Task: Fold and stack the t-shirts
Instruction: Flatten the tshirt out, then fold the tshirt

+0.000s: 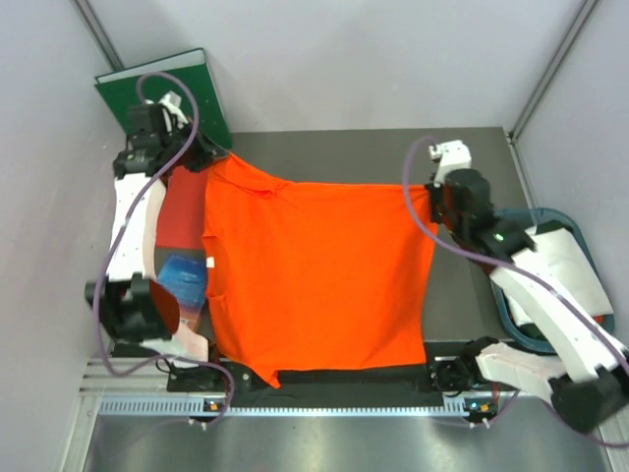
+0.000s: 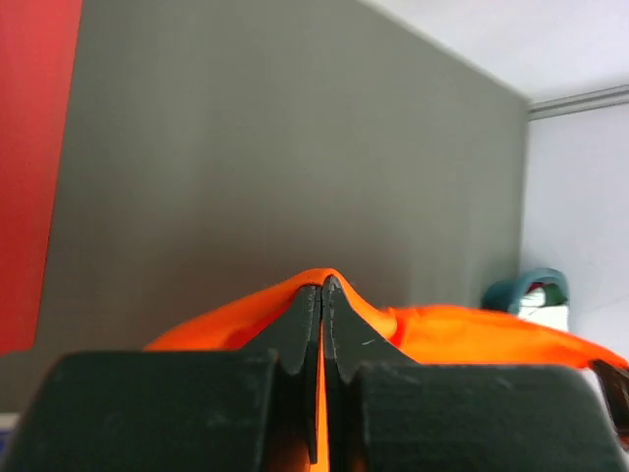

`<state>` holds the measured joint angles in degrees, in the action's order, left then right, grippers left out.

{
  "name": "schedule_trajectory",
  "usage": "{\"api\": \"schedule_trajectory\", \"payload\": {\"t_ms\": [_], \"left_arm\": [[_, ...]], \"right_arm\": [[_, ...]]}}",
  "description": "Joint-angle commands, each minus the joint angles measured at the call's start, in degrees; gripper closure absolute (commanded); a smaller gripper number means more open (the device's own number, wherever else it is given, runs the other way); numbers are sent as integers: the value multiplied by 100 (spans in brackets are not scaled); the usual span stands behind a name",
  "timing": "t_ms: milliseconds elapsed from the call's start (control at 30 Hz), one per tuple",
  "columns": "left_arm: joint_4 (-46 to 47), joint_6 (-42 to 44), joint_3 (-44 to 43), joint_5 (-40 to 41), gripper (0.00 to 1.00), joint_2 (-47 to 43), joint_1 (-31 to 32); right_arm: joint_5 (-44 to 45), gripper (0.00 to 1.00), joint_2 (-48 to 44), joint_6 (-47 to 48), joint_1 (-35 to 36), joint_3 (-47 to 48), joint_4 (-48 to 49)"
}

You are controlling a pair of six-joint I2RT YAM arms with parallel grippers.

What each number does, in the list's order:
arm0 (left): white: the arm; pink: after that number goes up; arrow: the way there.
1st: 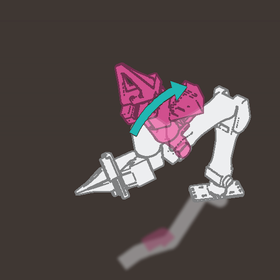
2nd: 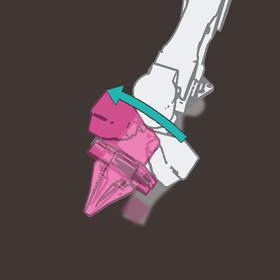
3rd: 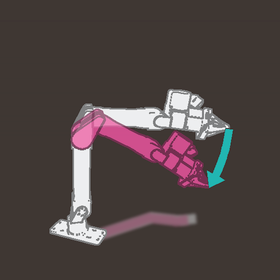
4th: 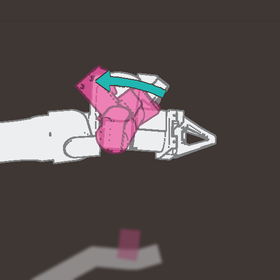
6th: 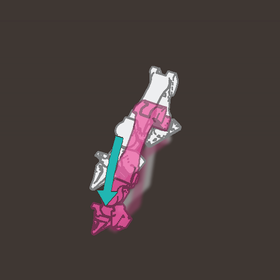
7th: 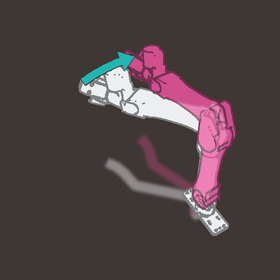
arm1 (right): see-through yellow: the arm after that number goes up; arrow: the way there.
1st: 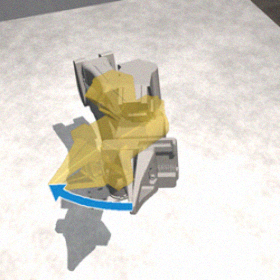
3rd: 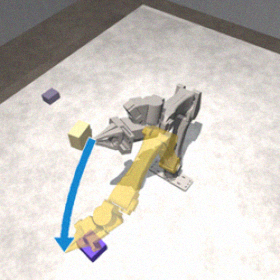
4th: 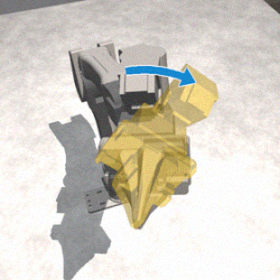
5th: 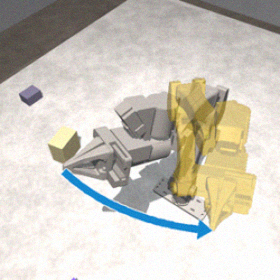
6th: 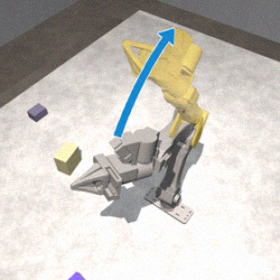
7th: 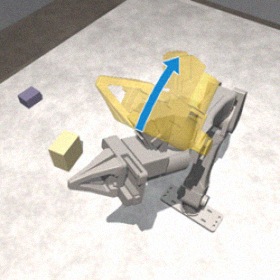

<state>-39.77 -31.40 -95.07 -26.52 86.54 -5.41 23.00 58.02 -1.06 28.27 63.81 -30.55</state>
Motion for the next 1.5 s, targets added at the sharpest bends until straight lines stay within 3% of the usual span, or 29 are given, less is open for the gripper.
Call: {"api": "schedule_trajectory", "payload": {"t_ms": [0,167,333,567,767,1200,1467], "left_arm": [[839,230,-643,-63,100,1245,128],[445,292,-2400,-186,100,3285,233],[22,99,-4472,-519,100,4808,225],[540,-182,-4459,-888,100,5268,163],[910,-771,-3730,-1258,100,4698,-21],[93,-877,-1780,-1514,100,3396,-30],[-707,-569,-1533,-1452,100,3229,-39]], "right_arm": [[-365,100,1417,10,-812,-63,1944],[-815,100,3362,18,-1613,1131,2159],[-710,100,5445,299,-1693,3336,1535],[-428,100,6661,141,-1711,5140,893],[-455,100,6354,-70,-1676,4975,734],[239,100,4825,203,-1509,2365,638],[494,100,5149,150,-1465,1740,769]]}}
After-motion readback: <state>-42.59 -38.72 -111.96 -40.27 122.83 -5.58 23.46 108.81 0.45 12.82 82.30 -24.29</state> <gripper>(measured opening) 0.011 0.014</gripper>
